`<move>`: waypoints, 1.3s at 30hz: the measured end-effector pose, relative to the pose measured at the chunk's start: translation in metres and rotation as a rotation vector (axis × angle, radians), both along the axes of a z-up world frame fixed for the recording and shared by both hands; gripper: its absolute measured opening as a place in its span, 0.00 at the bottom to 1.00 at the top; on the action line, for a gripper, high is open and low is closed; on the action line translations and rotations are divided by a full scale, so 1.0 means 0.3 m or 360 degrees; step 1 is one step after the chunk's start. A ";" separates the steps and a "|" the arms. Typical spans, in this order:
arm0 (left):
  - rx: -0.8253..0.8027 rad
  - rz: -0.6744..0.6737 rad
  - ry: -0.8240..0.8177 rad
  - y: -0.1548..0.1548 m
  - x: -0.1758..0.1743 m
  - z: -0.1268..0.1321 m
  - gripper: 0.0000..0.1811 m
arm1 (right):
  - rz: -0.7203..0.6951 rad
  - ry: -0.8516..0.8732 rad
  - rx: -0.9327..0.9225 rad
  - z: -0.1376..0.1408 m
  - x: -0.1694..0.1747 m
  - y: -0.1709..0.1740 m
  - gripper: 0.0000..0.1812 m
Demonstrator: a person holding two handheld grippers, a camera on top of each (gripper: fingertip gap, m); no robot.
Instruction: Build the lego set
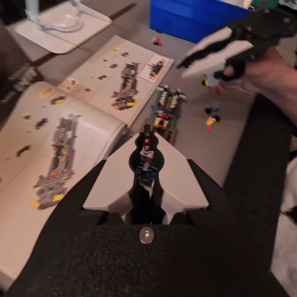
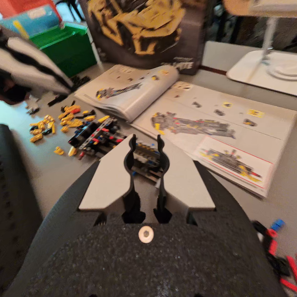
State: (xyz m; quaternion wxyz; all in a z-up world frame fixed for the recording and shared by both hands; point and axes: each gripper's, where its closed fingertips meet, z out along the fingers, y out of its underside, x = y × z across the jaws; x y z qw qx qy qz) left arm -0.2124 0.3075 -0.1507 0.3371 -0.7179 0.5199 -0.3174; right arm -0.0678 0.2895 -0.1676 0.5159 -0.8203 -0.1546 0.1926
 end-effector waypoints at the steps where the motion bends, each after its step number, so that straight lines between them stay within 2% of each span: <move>1: -0.0042 -0.0075 0.0030 -0.045 0.023 -0.018 0.03 | -0.0063 0.0048 0.0039 0.003 0.052 0.002 0.14; 3: -0.0134 -0.0222 0.0114 -0.157 0.067 -0.079 0.03 | -0.0170 0.0173 0.0077 -0.003 0.122 -0.007 0.14; 6: -0.0108 -0.0387 0.0347 -0.304 0.112 -0.214 0.03 | -0.0206 0.0327 0.0115 0.029 0.138 -0.019 0.14; 8: -0.0042 -0.0439 0.0494 -0.355 0.130 -0.291 0.03 | -0.0162 0.0328 0.0126 0.036 0.115 -0.021 0.14; 10: -0.0015 -0.0441 0.0546 -0.375 0.151 -0.327 0.03 | -0.0110 0.0301 0.0092 0.018 0.088 -0.026 0.14; 17: -0.0028 -0.0433 0.0549 -0.394 0.187 -0.340 0.03 | -0.0071 0.0261 0.0070 0.003 0.065 -0.035 0.13; 18: -0.0024 -0.0416 0.0549 -0.391 0.187 -0.340 0.05 | -0.0069 0.0265 0.0071 0.004 0.063 -0.036 0.13; 20: -0.0051 -0.0371 0.0512 -0.384 0.175 -0.324 0.18 | -0.0072 0.0260 0.0069 0.001 0.063 -0.037 0.13; 23: -0.0095 -0.0217 0.0366 -0.336 0.071 -0.245 0.19 | -0.0073 0.0257 0.0052 -0.006 0.062 -0.036 0.13; 25: -0.0094 -0.0129 0.0386 -0.300 -0.055 -0.231 0.18 | -0.0065 0.0275 0.0049 -0.006 0.056 -0.038 0.13; 28: -0.0014 -0.0143 0.0525 -0.293 -0.187 -0.272 0.18 | -0.0033 0.0269 0.0015 -0.019 0.037 -0.038 0.13; 34: 0.0002 -0.0155 0.0544 -0.269 -0.183 -0.324 0.16 | -0.0037 0.0179 0.0007 -0.038 0.034 -0.037 0.13; 36: 0.0011 -0.0165 0.0564 -0.262 -0.181 -0.340 0.06 | -0.0049 0.0180 0.0004 -0.040 0.041 -0.034 0.13; 39: 0.0103 -0.0097 0.0589 -0.227 -0.212 -0.325 0.04 | -0.0061 0.0189 0.0000 -0.041 0.049 -0.033 0.13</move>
